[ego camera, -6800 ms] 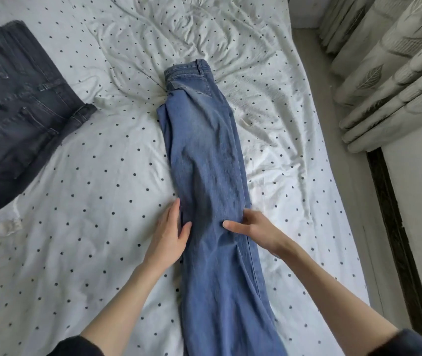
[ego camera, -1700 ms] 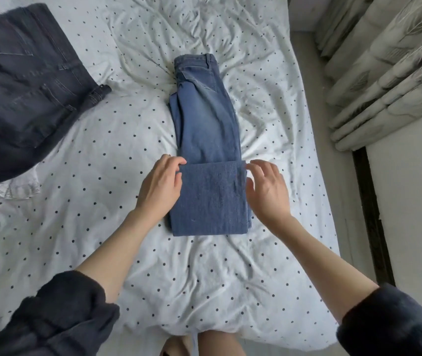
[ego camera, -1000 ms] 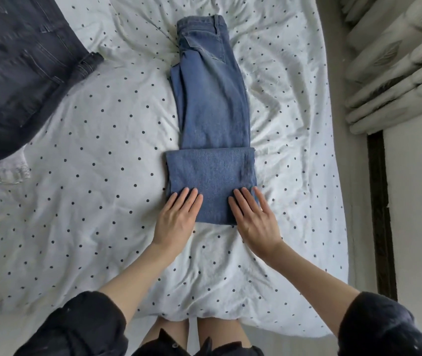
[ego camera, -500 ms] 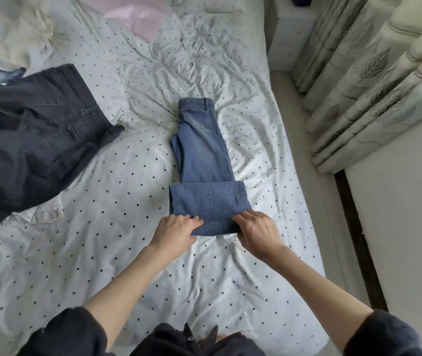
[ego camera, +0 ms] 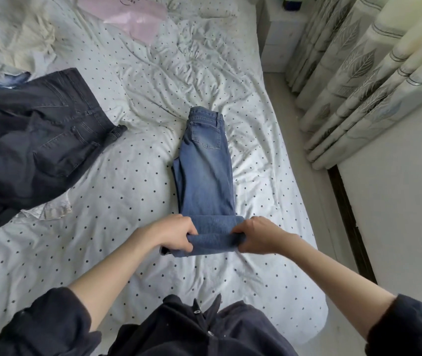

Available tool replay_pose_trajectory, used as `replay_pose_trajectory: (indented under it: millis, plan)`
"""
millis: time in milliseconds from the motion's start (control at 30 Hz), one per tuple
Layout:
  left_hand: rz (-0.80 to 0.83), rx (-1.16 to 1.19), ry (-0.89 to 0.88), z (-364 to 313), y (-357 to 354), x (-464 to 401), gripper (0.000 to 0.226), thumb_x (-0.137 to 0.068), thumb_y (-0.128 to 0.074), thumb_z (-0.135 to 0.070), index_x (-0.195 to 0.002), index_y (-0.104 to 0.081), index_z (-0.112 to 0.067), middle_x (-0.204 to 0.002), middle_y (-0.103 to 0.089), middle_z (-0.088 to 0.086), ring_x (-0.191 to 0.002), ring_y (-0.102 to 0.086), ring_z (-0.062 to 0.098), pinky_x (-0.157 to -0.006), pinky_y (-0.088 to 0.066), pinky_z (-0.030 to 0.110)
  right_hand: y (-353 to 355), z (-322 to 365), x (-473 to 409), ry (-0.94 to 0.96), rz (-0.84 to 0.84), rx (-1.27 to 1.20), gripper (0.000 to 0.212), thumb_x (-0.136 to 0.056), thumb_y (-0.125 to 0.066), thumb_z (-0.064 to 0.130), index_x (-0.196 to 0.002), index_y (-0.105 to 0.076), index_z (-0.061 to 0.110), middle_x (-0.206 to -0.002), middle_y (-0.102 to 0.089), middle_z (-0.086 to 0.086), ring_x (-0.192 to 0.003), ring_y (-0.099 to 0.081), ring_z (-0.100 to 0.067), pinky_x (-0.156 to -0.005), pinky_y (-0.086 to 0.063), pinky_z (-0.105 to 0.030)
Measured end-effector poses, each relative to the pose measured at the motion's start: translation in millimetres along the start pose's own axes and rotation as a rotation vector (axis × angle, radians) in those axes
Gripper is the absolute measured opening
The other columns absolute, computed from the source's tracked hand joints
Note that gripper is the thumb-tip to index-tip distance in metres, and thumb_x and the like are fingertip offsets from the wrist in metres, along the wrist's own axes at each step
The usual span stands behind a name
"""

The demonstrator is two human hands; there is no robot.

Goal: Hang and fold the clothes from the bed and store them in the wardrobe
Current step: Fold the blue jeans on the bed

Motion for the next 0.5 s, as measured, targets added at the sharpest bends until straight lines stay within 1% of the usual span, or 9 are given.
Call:
replay_pose_trajectory:
  millis: [67, 133, 167, 233, 267, 300, 367, 433, 500]
  plan:
    - [-0.037, 0.022, 0.042, 11.5, 13.1, -9.0, 0.023, -0.072, -0.055, -0.013, -0.057, -0.038, -0.017, -0.054, -0.044, -0.004, -0.044, -0.040, 0.006, -0.043, -0.032, 0.024, 8.9, -6.7, -14.6, -0.024, 0.027, -0.076, 0.022, -0.078, -0.055, 0.016, -0.097, -0.065, 0.010, -0.087, -0.067, -0.011, -0.080, -0.060, -0.028, -0.070, -0.047, -0.032]
    - [-0.149, -0.051, 0.067, 18.7, 34.1, -18.9, 0.013, -0.076, -0.054, -0.016, -0.067, -0.047, -0.021, -0.067, -0.049, -0.007, -0.064, -0.049, 0.012, -0.050, -0.032, 0.026, 17.4, -16.8, -31.7, -0.055, 0.022, -0.147, 0.023, -0.079, -0.054, 0.013, -0.100, -0.065, 0.009, -0.089, -0.067, -0.011, -0.081, -0.064, -0.027, -0.069, -0.051, -0.033]
    - [-0.218, -0.081, 0.078, 21.6, 44.9, -24.3, 0.006, -0.079, -0.053, -0.017, -0.079, -0.054, -0.023, -0.079, -0.054, -0.007, -0.077, -0.052, 0.016, -0.057, -0.034, 0.026, 21.8, -23.2, -41.1, -0.078, -0.001, -0.169, 0.024, -0.080, -0.054, 0.013, -0.101, -0.064, 0.011, -0.091, -0.067, -0.011, -0.082, -0.064, -0.027, -0.068, -0.050, -0.033]
    - [-0.394, -0.142, 0.078, 28.4, 65.0, -39.9, 0.022, -0.086, -0.051, -0.017, -0.107, -0.058, -0.021, -0.105, -0.057, -0.004, -0.101, -0.053, 0.019, -0.078, -0.039, 0.029, 33.5, -37.7, -63.4, -0.121, -0.082, -0.171, 0.024, -0.081, -0.054, 0.012, -0.103, -0.063, 0.012, -0.097, -0.065, -0.012, -0.090, -0.060, -0.031, -0.066, -0.042, -0.031]
    - [-0.497, -0.163, 0.071, 29.1, 74.0, -42.6, 0.027, -0.088, -0.050, -0.017, -0.114, -0.057, -0.019, -0.112, -0.056, -0.002, -0.107, -0.051, 0.020, -0.087, -0.037, 0.030, 40.3, -44.8, -70.9, -0.144, -0.145, -0.173, 0.025, -0.082, -0.054, 0.012, -0.105, -0.063, 0.012, -0.102, -0.065, -0.012, -0.095, -0.058, -0.031, -0.068, -0.040, -0.029]
    - [-0.600, -0.172, 0.070, 33.5, 83.9, -48.4, 0.028, -0.090, -0.049, -0.015, -0.117, -0.056, -0.017, -0.116, -0.054, 0.001, -0.110, -0.049, 0.021, -0.091, -0.034, 0.031, 48.8, -54.7, -83.1, -0.171, -0.221, -0.183, 0.027, -0.084, -0.053, 0.012, -0.109, -0.063, 0.012, -0.108, -0.064, -0.011, -0.101, -0.057, -0.031, -0.072, -0.040, -0.030]
    - [-0.722, -0.166, 0.094, 41.9, 92.6, -57.3, 0.034, -0.089, -0.048, -0.007, -0.121, -0.053, -0.015, -0.118, -0.052, 0.005, -0.110, -0.048, 0.024, -0.092, -0.033, 0.033, 61.2, -71.1, -98.6, -0.232, -0.366, -0.192, 0.035, -0.088, -0.052, 0.011, -0.123, -0.057, 0.013, -0.125, -0.057, -0.009, -0.115, -0.051, -0.028, -0.089, -0.040, -0.033]
    - [-0.744, -0.163, 0.133, 44.3, 85.3, -63.4, 0.040, -0.085, -0.049, -0.001, -0.123, -0.052, -0.014, -0.117, -0.051, 0.007, -0.107, -0.048, 0.026, -0.089, -0.036, 0.035, 65.9, -69.6, -104.7, -0.214, -0.474, -0.098, 0.042, -0.089, -0.053, 0.010, -0.131, -0.050, 0.011, -0.136, -0.049, -0.008, -0.125, -0.043, -0.028, -0.101, -0.034, -0.037]
    - [-0.739, -0.163, 0.100, 36.5, 62.0, -67.1, 0.043, -0.078, -0.056, 0.005, -0.119, -0.058, -0.010, -0.111, -0.055, 0.010, -0.101, -0.053, 0.030, -0.083, -0.042, 0.038, 55.1, -51.7, -103.8, -0.104, -0.539, -0.023, 0.043, -0.084, -0.060, 0.007, -0.127, -0.054, 0.005, -0.135, -0.050, -0.014, -0.125, -0.046, -0.030, -0.101, -0.035, -0.042]
Point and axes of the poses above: each hand's wrist, its own x-axis away from the middle knuckle, its own y-axis out of the back of the hand, z = x × y, the point moved 8 cm from there along -x, towards the middle knuckle
